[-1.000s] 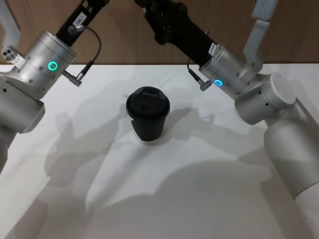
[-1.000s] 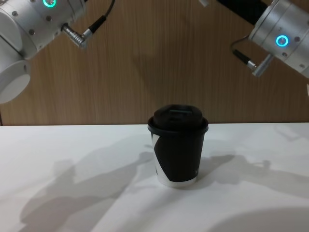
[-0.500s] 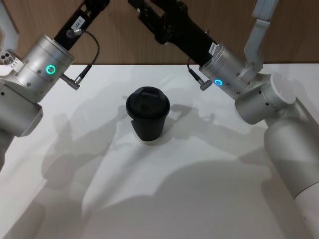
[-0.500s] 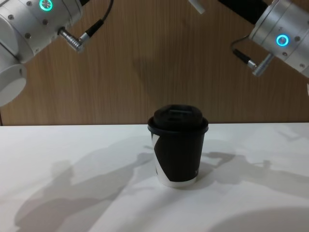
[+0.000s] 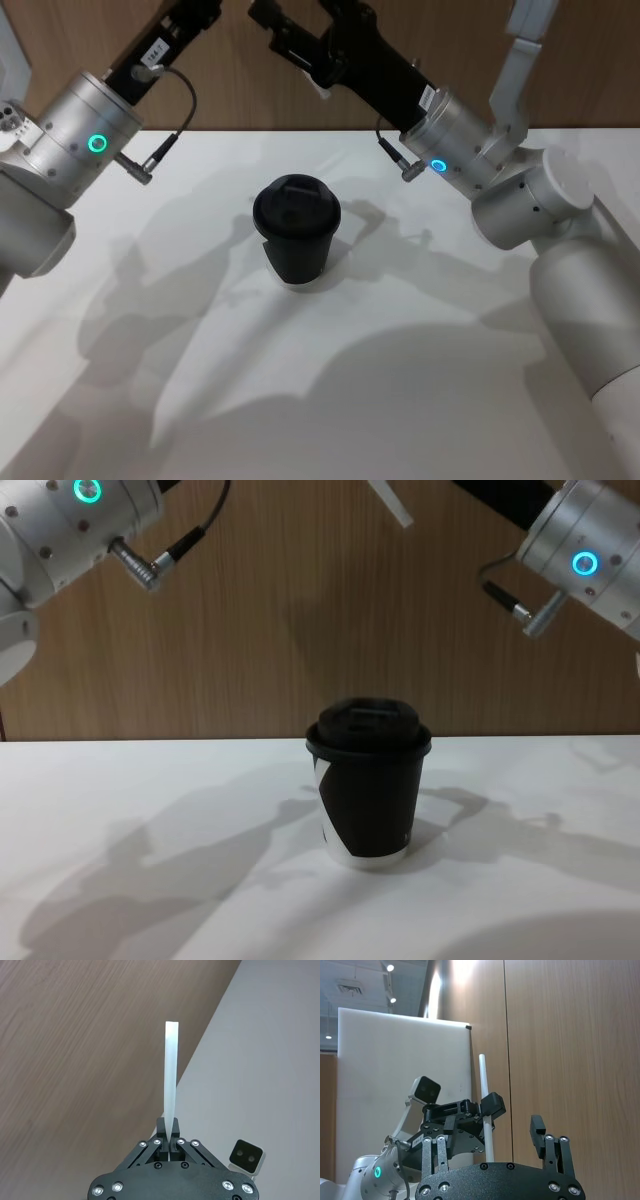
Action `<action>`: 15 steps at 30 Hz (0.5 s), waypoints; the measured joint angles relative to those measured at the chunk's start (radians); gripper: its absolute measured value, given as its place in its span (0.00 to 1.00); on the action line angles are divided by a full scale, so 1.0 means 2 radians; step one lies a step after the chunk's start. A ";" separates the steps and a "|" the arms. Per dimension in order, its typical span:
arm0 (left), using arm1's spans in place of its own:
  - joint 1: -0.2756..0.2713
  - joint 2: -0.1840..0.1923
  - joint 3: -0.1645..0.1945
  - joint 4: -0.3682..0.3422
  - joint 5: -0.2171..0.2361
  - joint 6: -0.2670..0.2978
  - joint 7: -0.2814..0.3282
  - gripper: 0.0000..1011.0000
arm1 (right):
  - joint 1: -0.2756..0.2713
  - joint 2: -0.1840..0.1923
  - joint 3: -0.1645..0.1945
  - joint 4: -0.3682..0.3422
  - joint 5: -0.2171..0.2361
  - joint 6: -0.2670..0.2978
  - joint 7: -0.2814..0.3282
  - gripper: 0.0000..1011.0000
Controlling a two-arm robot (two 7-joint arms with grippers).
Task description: Pick up the straw with one hand, pass it to the other hand, and insert it into the cup.
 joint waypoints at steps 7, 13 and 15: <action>0.005 0.012 0.003 -0.011 0.011 -0.006 0.012 0.02 | -0.002 0.004 0.001 -0.006 0.001 -0.004 -0.002 0.99; 0.009 0.022 0.004 -0.019 0.016 -0.009 0.020 0.02 | -0.010 0.012 0.004 -0.020 0.002 -0.005 -0.008 0.99; 0.010 0.024 0.005 -0.021 0.017 -0.010 0.022 0.02 | -0.013 0.015 0.005 -0.026 0.002 -0.005 -0.010 0.99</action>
